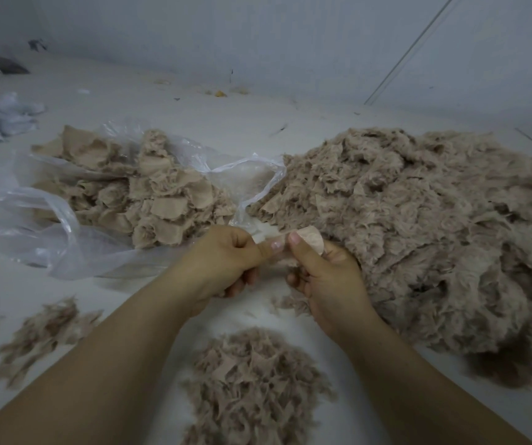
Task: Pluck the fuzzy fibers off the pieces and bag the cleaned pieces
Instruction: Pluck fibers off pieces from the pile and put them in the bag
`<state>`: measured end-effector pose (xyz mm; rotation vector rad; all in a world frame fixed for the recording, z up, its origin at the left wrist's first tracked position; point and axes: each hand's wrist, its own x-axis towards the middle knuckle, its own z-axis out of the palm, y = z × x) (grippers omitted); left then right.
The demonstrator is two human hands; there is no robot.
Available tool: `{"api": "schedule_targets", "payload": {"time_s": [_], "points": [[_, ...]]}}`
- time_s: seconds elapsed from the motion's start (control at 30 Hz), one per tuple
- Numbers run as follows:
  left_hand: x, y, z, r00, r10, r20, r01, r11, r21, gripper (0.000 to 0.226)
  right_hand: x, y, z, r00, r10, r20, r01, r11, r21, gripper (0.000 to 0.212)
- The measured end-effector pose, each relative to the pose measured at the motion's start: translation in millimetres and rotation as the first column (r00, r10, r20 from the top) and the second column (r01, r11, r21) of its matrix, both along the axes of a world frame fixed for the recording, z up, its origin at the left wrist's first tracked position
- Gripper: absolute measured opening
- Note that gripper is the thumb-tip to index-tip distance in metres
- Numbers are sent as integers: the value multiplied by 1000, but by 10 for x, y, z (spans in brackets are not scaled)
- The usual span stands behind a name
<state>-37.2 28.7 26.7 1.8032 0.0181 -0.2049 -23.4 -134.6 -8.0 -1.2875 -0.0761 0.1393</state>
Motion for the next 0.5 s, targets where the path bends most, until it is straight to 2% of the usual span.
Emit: {"api": "schedule_targets", "payload": {"time_s": [0.2, 0.3, 0.4, 0.5], "points": [[-23, -71, -67, 996, -83, -22, 80, 991, -105, 20, -4, -7, -14, 999, 47, 13, -48, 998, 51, 34], [24, 62, -51, 994, -109, -24, 104, 985, -137, 22, 9, -8, -32, 999, -1, -40, 3, 998, 57, 24], [61, 108, -47, 999, -40, 23, 45, 970, -240, 12, 30, -6, -43, 997, -35, -62, 39, 997, 66, 49], [41, -10, -105, 998, -23, 52, 37, 957, -289, 28, 33, -14, -57, 1000, -4, -17, 5, 1000, 30, 44]]}}
